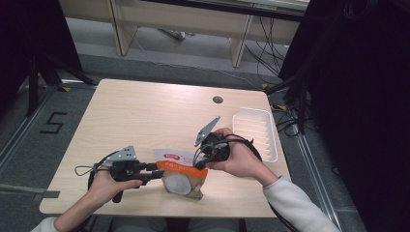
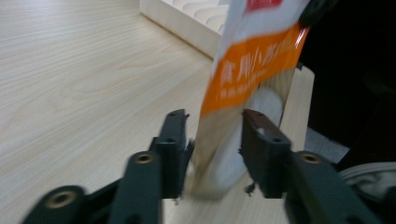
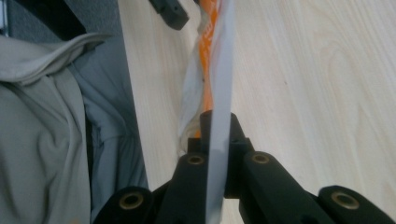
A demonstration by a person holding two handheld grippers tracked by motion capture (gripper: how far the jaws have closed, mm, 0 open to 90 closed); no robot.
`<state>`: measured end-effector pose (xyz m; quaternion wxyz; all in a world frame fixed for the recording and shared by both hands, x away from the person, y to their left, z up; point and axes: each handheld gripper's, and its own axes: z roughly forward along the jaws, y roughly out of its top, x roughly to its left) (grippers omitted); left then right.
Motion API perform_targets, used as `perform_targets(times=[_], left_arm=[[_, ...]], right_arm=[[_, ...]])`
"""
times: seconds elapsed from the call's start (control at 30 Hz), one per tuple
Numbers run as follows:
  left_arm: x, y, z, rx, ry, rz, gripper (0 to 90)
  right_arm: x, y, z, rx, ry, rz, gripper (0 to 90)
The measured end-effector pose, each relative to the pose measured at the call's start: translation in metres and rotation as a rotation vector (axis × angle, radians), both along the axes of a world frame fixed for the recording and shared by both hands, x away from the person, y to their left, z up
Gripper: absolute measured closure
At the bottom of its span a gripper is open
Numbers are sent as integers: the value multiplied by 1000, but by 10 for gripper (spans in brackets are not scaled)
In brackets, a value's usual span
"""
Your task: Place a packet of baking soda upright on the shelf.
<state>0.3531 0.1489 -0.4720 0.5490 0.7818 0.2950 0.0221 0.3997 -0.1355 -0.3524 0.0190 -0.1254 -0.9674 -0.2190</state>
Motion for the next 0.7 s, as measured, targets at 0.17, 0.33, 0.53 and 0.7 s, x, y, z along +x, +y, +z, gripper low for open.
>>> perform_targets(times=[0.17, 0.33, 0.53, 0.7], left_arm=[[-21, 4, -1, 71, -39, 31, 368], [-35, 12, -5, 98, -66, 36, 297], [-56, 20, -10, 84, -17, 74, 281], [-57, 22, -12, 96, -16, 78, 284]], right_arm=[[6, -6, 17, -49, -7, 19, 900], [10, -12, 21, -70, -4, 19, 900], [15, -18, 27, -96, -4, 19, 900], [19, -21, 35, -97, -4, 3, 900]])
